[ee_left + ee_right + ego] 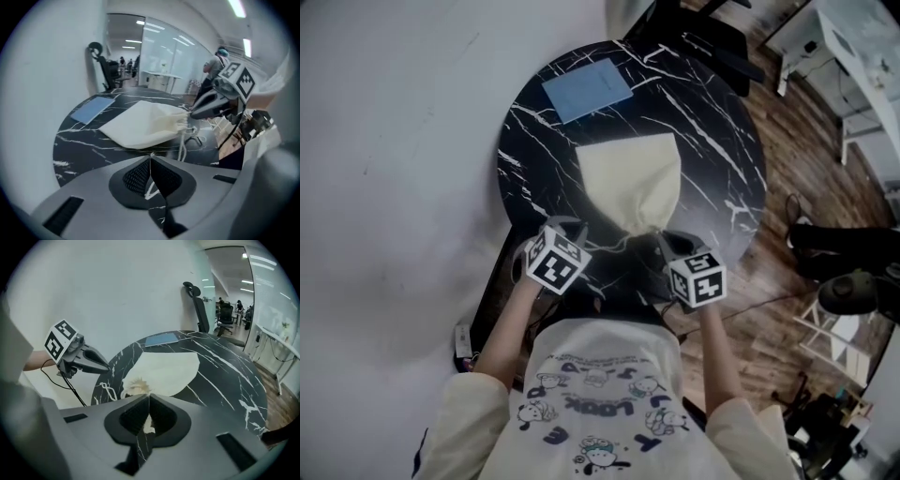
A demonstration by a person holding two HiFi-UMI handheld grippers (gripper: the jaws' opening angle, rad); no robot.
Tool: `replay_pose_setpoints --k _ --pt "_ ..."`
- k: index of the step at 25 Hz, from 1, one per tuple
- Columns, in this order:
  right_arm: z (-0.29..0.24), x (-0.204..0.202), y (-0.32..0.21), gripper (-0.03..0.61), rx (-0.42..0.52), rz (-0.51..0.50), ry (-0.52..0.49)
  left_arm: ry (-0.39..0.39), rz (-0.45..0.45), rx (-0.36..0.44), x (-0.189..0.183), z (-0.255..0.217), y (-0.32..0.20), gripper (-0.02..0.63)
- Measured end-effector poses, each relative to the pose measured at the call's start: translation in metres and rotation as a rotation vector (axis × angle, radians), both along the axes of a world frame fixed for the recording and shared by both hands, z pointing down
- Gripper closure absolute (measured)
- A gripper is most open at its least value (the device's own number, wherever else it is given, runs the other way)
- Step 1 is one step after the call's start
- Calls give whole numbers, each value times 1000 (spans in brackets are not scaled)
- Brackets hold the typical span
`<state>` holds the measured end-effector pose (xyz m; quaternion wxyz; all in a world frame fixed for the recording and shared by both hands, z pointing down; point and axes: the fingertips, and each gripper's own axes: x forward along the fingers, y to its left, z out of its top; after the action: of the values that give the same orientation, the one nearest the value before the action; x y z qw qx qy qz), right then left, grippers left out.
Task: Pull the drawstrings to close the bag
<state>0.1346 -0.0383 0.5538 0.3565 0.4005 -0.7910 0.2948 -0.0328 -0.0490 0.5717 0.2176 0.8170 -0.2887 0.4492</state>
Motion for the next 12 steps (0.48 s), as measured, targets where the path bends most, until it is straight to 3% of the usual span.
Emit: replay_pose_setpoints --k 4,5,7,8,12 --pt "-5 -26 6 561 11 -67 -8 -68 193 31 38 8 19 569" --pt "-7 -29 7 561 14 -77 -7 -72 213 31 41 11 22 562" --pt "-9 -31 8 561 19 -91 -3 -61 242 13 48 17 27 463" --pt "-10 -30 9 561 21 -95 -1 -57 255 2 50 19 29 443" --pt "-13 -26 8 561 29 -94 8 -67 287 -32 50 28 30 440"
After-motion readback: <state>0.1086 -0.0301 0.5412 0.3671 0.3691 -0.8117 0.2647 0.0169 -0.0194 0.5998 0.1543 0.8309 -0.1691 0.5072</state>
